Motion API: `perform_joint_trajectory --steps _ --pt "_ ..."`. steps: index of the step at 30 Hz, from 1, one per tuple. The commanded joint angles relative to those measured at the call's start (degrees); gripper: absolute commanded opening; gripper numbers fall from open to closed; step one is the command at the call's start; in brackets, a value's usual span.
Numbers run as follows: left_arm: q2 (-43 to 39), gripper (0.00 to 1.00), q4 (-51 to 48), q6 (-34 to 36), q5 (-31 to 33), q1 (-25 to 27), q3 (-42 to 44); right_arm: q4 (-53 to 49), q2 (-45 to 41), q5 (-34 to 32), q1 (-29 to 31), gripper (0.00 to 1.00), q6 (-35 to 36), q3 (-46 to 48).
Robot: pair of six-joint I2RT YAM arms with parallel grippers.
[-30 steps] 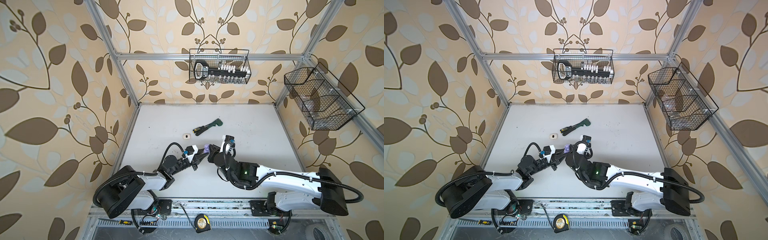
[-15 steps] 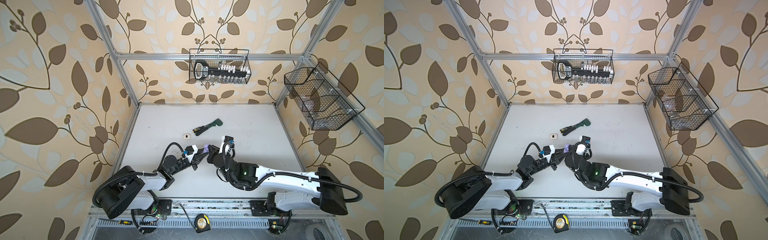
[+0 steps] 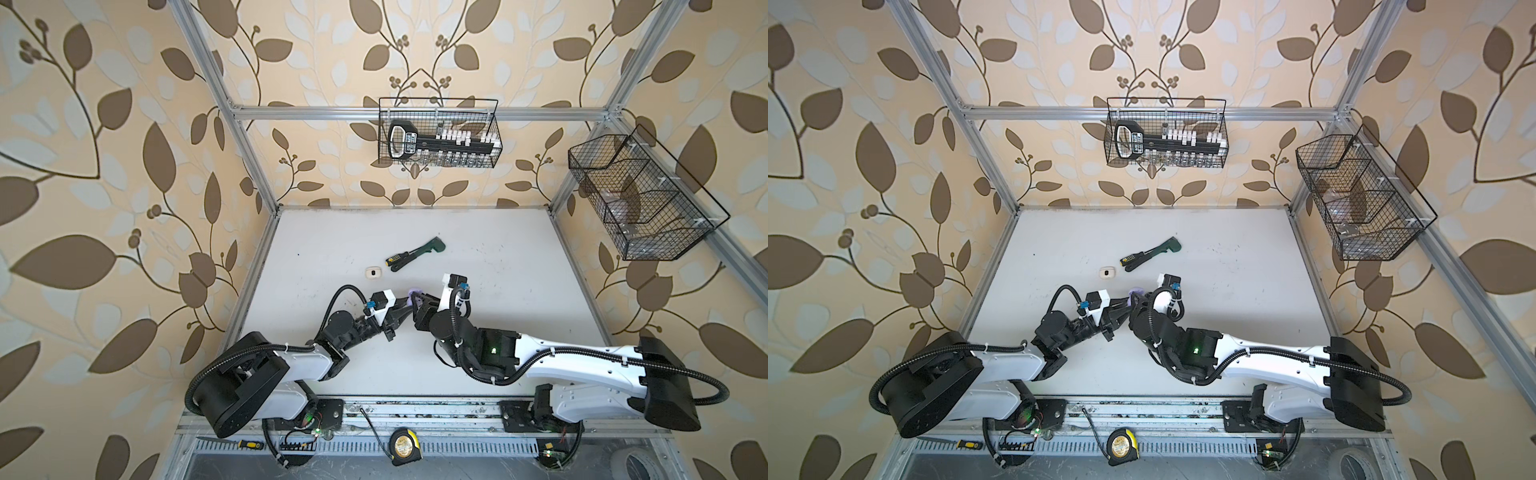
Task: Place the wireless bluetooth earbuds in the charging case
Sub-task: 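Lower the earbud with the right gripper into the open case slot, then open the right gripper to release the earbud and lift away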
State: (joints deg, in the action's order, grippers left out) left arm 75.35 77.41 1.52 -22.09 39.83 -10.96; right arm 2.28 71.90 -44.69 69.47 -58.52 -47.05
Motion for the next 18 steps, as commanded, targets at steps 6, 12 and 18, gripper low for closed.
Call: perform_joint_trajectory --steps 6,12,18 --pt "-1.5 0.0 4.2 -2.0 3.1 0.6 0.0 -2.8 -8.2 0.2 0.5 0.47 2.4 2.2" --pt "-2.3 0.0 4.2 -3.2 8.7 -0.1 1.1 -6.1 -12.7 0.4 -0.6 0.57 8.7 2.0" --pt "-3.6 0.0 4.2 -4.9 20.4 -1.9 3.4 -9.2 -12.6 5.4 -5.6 0.57 7.9 5.0"
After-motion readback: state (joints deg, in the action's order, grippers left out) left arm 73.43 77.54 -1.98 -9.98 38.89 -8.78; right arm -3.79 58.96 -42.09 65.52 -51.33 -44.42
